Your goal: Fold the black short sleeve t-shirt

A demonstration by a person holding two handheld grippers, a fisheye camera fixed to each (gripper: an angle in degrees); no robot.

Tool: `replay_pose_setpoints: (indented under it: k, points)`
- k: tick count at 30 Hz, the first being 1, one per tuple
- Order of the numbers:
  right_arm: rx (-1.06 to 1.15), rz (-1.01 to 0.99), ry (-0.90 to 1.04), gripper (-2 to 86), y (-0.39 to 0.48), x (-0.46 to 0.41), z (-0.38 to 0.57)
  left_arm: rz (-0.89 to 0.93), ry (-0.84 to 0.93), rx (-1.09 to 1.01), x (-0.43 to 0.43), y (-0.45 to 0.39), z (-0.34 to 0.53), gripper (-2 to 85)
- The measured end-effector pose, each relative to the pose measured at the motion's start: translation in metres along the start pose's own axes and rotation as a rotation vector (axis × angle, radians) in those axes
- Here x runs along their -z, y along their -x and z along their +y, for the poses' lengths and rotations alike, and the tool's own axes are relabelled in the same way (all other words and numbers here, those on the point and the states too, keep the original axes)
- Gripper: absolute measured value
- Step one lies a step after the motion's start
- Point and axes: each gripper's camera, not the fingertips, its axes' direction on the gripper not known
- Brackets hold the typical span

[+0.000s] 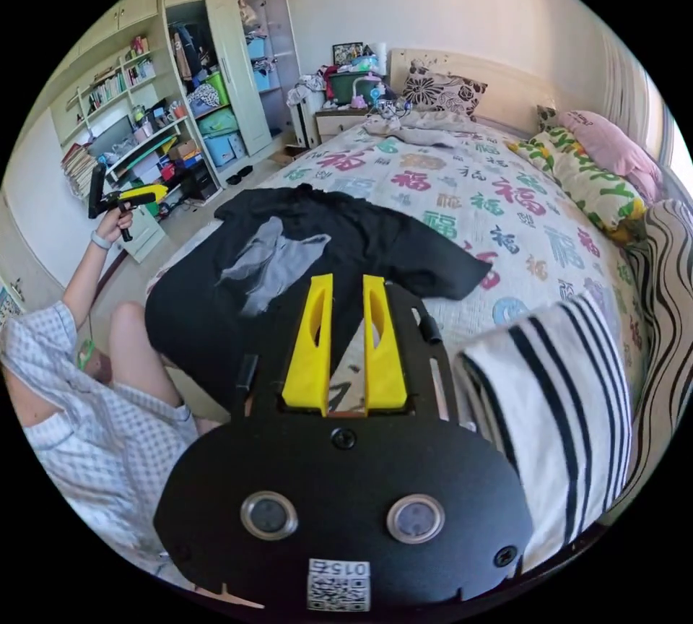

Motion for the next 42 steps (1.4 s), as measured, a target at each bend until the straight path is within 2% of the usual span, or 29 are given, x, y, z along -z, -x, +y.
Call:
replay_pose_setpoints:
  k: [4, 6, 9, 14, 16, 18, 21, 27, 30, 36, 42]
  points:
    - [-0.028, -0.025, 0.053, 8.3, -0.027, -0.086, -0.079, -0.044, 0.071, -0.002, -0.105, 0.012, -0.063, 7.5]
    - [-0.031, 0.032, 0.117, 9.0, -0.036, -0.146, -0.118, -0.073, 0.204, -0.02, -0.182, 0.014, -0.089, 7.4]
    - [-0.046, 0.073, 0.228, 10.0, -0.048, -0.216, -0.15, -0.069, 0.321, -0.036, -0.265, 0.015, -0.1, 7.5]
    - [0.011, 0.129, 0.426, 10.6, -0.055, -0.294, -0.166, -0.02, 0.454, -0.046, -0.352, 0.021, -0.088, 8.7]
    - [0.091, 0.129, 0.414, 8.3, -0.048, -0.299, -0.165, 0.026, 0.428, -0.078, -0.358, 0.018, -0.079, 6.6]
    - [0.172, 0.123, 0.442, 1.5, -0.042, -0.303, -0.165, 0.052, 0.436, -0.132, -0.357, 0.012, -0.076, 2.8]
    - [0.204, 0.199, 0.389, -0.2, -0.038, -0.295, -0.172, -0.059, 0.379, -0.225, -0.337, 0.002, -0.083, 1.3]
    - [0.181, 0.293, 0.226, -0.9, -0.038, -0.265, -0.214, -0.051, 0.148, -0.152, -0.272, 0.017, -0.134, 0.5]
    - [0.162, 0.324, 0.203, -0.9, -0.04, -0.264, -0.234, -0.037, 0.107, -0.14, -0.265, 0.023, -0.156, 0.4]
    - [0.184, 0.447, 0.3, -1.0, -0.043, -0.309, -0.257, -0.133, 0.203, -0.154, -0.316, 0.019, -0.162, 0.3]
    - [0.101, 0.513, 0.263, -1.0, -0.065, -0.33, -0.274, -0.217, 0.176, -0.054, -0.343, 0.035, -0.167, 0.4]
